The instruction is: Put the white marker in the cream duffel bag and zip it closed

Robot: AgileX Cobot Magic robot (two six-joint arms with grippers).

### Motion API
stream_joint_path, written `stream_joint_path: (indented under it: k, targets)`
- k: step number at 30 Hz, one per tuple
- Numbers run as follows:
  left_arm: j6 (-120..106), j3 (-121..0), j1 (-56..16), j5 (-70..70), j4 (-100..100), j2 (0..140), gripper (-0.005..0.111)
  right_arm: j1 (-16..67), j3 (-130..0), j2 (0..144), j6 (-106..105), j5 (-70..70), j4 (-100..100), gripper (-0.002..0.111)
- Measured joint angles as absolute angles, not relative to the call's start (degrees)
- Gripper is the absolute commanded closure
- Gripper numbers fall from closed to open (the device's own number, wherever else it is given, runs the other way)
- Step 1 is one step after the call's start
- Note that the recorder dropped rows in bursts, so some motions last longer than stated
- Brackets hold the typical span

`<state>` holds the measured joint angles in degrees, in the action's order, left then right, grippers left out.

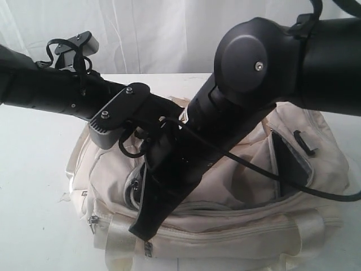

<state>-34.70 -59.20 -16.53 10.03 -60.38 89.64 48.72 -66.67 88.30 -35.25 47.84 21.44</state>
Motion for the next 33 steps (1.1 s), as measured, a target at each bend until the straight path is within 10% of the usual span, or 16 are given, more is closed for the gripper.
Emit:
stream_joint_path:
  k: [13, 33]
  targets:
    - [-36.0, -59.2, -16.4, 8.2, -60.4, 88.3, 0.059, 49.2, -66.7, 88.2, -35.3, 46.1, 21.0, 0.108]
    - [-39.4, -54.0, -13.5, 14.9, -58.4, 80.1, 0.058, 49.3, -66.7, 88.2, -34.5, 43.8, 21.2, 0.108]
